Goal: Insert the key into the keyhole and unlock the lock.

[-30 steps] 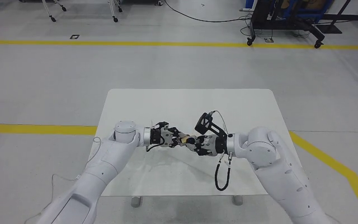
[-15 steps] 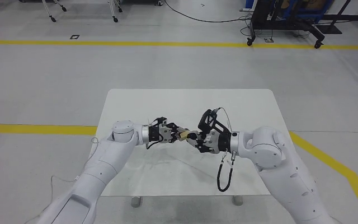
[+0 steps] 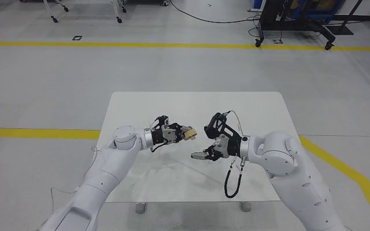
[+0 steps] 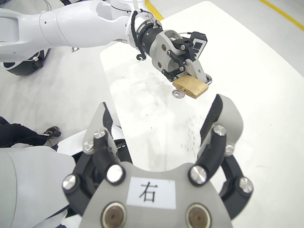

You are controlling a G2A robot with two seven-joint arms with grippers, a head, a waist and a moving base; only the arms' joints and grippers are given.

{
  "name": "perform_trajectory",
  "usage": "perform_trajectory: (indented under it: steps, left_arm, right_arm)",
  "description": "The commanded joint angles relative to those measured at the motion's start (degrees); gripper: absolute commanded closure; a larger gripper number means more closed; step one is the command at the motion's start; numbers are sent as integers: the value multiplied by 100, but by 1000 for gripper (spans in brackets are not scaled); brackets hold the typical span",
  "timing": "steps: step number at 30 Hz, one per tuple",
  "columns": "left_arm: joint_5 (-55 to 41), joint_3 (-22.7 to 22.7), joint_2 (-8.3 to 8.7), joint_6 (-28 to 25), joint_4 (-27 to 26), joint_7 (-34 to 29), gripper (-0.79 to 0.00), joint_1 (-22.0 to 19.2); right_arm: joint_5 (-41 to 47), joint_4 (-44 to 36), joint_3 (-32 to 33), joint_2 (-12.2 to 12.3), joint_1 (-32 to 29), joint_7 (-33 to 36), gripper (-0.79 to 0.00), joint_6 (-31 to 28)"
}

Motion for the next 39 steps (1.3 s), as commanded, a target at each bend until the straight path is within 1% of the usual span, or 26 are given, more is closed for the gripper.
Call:
perform_trajectory:
  steps: [1, 2, 4, 5, 6, 8, 9, 11, 16, 17, 19, 20, 23, 26, 32, 37, 39]
  left_arm:
    - [40, -66, 13, -225, -93, 159, 0, 75]
    - [43, -104, 18, -335, -151, 225, 0, 113]
    - [65, -166, 31, -469, -250, 350, 0, 195]
    - [43, -200, 37, -483, -291, 388, 0, 229]
    - [36, -230, 44, -472, -322, 413, 0, 251]
    - [21, -281, 53, -487, -381, 490, 0, 304]
    - [-3, -301, 55, -484, -410, 511, 0, 330]
    - [-33, -349, 61, -462, -439, 600, 0, 367]
    - [52, -402, 76, -438, -522, 698, 0, 414]
    - [84, -399, 78, -430, -538, 713, 0, 421]
    - [111, -395, 76, -419, -565, 745, 0, 438]
    - [126, -394, 76, -412, -573, 758, 0, 442]
    - [128, -410, 76, -372, -573, 779, 0, 447]
    - [112, -429, 77, -333, -574, 775, 0, 449]
    - [130, -441, 75, -282, -586, 778, 0, 452]
    - [108, -470, 71, -252, -570, 813, 0, 448]
    - [105, -473, 69, -244, -572, 827, 0, 452]
  right_arm:
    - [-821, -60, -111, -12, -20, -328, -785, 323]
    - [-1354, -140, -221, -24, -24, -553, -785, 523]
    - [-2538, -314, -509, -42, -57, -1107, -785, 699]
    - [-3152, -357, -640, -48, -103, -1435, -560, 837]
    - [-3645, -367, -792, -54, -166, -1740, -379, 910]
    - [-4483, -290, -1014, -63, -239, -2148, -329, 1103]
    - [-4680, -237, -1122, -73, -272, -2279, -320, 1168]
    - [-4865, -149, -1249, -90, -267, -2427, -354, 1176]
    - [-5417, -67, -1432, -123, -228, -2561, -348, 1348]
    - [-5535, -63, -1459, -131, -226, -2575, -332, 1426]
    - [-5697, -45, -1536, -152, -221, -2576, -219, 1539]
    - [-5746, -29, -1571, -163, -207, -2574, -212, 1566]
    - [-5876, 19, -1682, -195, -165, -2556, -219, 1594]
    - [-6003, 45, -1798, -226, -141, -2536, -256, 1595]
    - [-6213, 48, -1918, -275, -123, -2439, -283, 1623]
    - [-6225, -47, -1900, -288, -204, -2495, -296, 1570]
    - [-6222, -98, -1875, -284, -267, -2538, -277, 1516]
